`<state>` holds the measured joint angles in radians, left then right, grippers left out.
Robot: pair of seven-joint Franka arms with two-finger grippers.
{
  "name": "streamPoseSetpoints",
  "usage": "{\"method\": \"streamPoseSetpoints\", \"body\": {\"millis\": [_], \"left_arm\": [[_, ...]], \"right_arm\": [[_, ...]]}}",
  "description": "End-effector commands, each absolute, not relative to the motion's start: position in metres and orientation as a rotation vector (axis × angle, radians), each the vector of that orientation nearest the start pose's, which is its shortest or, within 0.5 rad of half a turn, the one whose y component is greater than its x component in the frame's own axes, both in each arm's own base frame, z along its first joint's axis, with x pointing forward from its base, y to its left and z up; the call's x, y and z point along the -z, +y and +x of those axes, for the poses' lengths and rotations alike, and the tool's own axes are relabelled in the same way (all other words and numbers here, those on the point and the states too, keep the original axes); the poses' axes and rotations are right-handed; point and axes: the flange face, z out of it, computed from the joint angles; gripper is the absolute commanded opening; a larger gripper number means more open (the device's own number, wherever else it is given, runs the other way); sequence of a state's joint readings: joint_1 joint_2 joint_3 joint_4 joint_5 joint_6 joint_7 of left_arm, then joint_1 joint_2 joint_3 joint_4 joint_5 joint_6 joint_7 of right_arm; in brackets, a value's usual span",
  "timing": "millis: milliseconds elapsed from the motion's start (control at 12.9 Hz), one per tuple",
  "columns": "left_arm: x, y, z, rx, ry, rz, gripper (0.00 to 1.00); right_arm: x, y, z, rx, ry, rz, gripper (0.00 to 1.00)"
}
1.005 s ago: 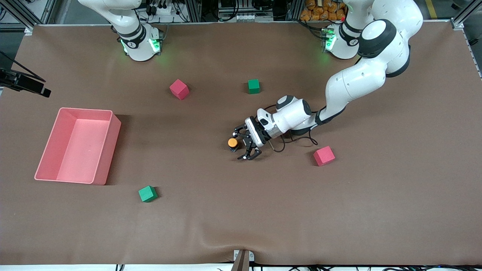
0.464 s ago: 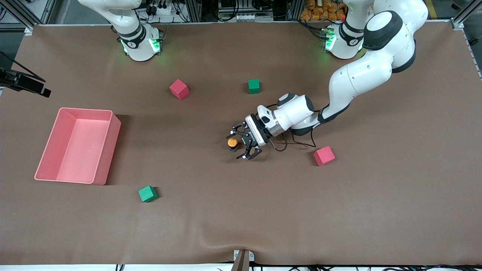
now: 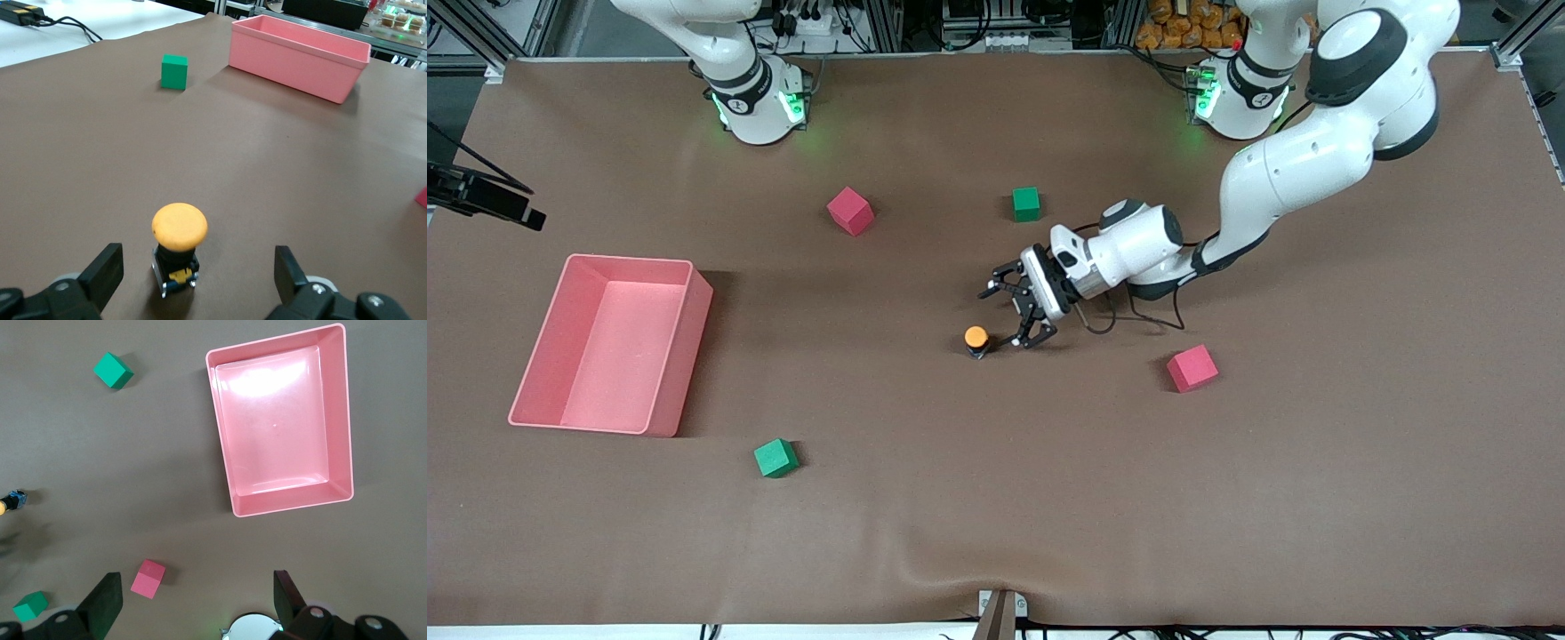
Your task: Place and upright button with both arms
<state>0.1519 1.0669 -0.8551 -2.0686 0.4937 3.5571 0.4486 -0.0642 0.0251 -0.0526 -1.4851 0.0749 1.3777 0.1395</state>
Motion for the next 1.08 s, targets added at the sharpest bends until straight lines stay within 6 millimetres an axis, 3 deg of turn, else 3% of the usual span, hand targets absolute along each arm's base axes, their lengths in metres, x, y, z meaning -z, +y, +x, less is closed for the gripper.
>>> {"method": "streamPoseSetpoints", "body": {"millis": [0, 77, 309, 464, 696, 927, 1005], "left_arm": [[-0.226, -0.382, 0.458, -1.002, -1.254, 1.966, 1.0], [-0.238, -0.379, 0.466, -0.984, -1.297, 2.001, 1.0], [-0.305, -0.369, 0.483, -0.933, -1.49, 2.16, 1.0], [-0.339, -0.354, 0.5, -0.838, -1.526, 2.251, 1.0], [-0.383, -0.31, 0.525, -0.7, -1.497, 2.365, 1.0], [-0.435, -0.26, 0.566, -0.482, -1.481, 2.545, 1.0], [-0.442, -0.252, 0.572, -0.407, -1.474, 2.58, 1.0]], "right_arm": [[-0.652, -0.057, 0.537, -0.157, 0.374, -3.026, 1.0], [-0.652, -0.059, 0.537, -0.155, 0.378, -3.025, 1.0], [-0.651, -0.054, 0.538, -0.16, 0.364, -3.025, 1.0], [-0.65, -0.054, 0.539, -0.162, 0.368, -3.024, 1.0], [-0.649, -0.056, 0.539, -0.164, 0.373, -3.022, 1.0], [-0.649, -0.058, 0.538, -0.168, 0.375, -3.023, 1.0], [-0.649, -0.059, 0.538, -0.171, 0.382, -3.022, 1.0]]}}
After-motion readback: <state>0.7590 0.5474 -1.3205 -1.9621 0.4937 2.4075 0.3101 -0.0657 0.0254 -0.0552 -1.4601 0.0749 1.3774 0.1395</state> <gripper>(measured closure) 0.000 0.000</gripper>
